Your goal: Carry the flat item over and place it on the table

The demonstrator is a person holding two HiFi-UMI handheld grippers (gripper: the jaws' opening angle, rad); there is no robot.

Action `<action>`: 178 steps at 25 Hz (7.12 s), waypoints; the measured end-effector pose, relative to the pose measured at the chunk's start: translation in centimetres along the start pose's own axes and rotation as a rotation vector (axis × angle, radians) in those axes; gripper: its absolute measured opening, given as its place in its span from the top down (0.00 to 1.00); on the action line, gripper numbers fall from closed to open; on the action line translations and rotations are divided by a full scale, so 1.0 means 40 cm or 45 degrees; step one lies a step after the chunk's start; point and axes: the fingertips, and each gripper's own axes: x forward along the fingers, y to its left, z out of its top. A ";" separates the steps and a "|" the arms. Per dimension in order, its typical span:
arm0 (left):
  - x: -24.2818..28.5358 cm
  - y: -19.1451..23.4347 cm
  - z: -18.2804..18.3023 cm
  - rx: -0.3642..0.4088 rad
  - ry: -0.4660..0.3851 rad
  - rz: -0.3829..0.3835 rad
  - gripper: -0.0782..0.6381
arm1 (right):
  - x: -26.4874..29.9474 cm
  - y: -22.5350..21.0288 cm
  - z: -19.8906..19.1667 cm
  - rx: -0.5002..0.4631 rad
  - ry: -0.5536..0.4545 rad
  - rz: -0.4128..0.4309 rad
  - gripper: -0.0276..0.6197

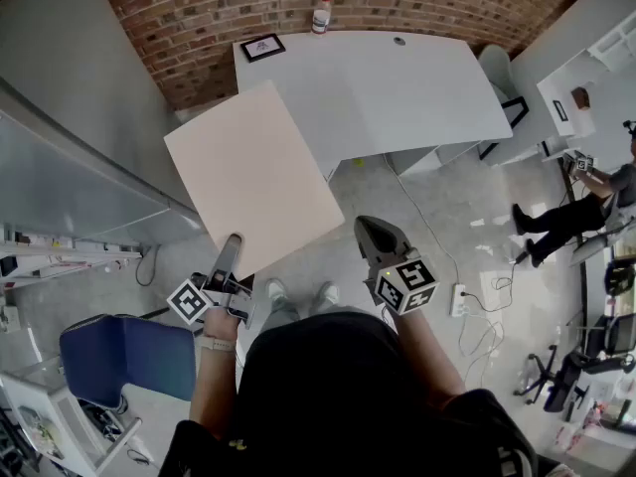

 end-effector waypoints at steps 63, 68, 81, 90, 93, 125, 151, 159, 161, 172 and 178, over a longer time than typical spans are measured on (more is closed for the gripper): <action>0.505 0.431 0.141 0.017 0.184 0.480 0.49 | 0.474 -0.379 -0.024 0.146 0.245 0.177 0.94; 0.540 0.492 0.157 -0.040 0.236 0.477 0.49 | 0.514 -0.395 -0.045 0.161 0.281 0.123 0.94; 0.571 0.607 0.221 -0.127 0.374 0.448 0.49 | 0.608 -0.371 -0.040 0.186 0.340 -0.013 0.94; 0.553 0.670 0.254 -0.082 0.437 0.425 0.49 | 0.641 -0.336 -0.051 0.171 0.394 -0.059 0.94; 0.546 0.694 0.274 -0.107 0.414 0.408 0.49 | 0.652 -0.323 -0.051 0.160 0.408 -0.065 0.94; 0.520 0.814 0.372 0.272 0.358 0.537 0.40 | 0.676 -0.283 -0.082 0.135 0.515 -0.103 0.94; 0.588 0.348 0.460 1.158 0.405 0.448 0.49 | 0.687 -0.238 0.147 0.075 0.209 0.083 0.94; 0.625 0.126 0.438 1.419 0.336 0.280 0.69 | 0.676 -0.175 0.270 -0.009 0.071 0.202 0.94; 0.629 0.084 0.435 1.472 0.326 0.260 0.77 | 0.669 -0.163 0.294 -0.050 0.045 0.224 0.94; 0.660 -0.076 0.408 1.598 0.292 0.187 0.89 | 0.633 -0.132 0.400 -0.179 -0.095 0.314 0.94; 0.680 -0.121 0.389 1.646 0.271 0.168 0.89 | 0.618 -0.139 0.428 -0.202 -0.131 0.311 0.94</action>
